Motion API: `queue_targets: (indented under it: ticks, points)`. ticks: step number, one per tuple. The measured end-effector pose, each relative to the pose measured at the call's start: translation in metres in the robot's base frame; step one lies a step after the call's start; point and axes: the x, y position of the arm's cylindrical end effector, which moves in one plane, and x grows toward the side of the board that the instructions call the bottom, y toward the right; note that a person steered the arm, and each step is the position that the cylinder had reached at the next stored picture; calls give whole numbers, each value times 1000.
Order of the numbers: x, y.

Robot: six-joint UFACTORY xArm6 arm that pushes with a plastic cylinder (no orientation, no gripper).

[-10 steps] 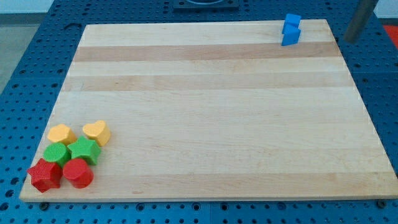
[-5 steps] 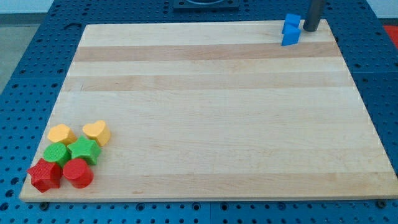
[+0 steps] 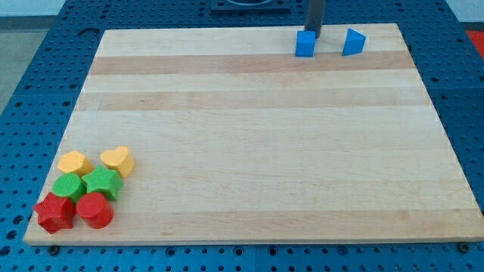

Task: Move the blue cube to the top left

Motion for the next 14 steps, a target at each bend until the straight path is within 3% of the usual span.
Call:
queue_targets:
  ticks: [1, 2, 3, 4, 6, 7, 9, 11, 12, 14]
  points:
    - [19, 23]
    - [51, 9]
    - [51, -52]
    - [50, -71]
    - [53, -3]
    - [47, -2]
    - [29, -55]
    - [17, -35]
    - [5, -49]
    - [4, -150]
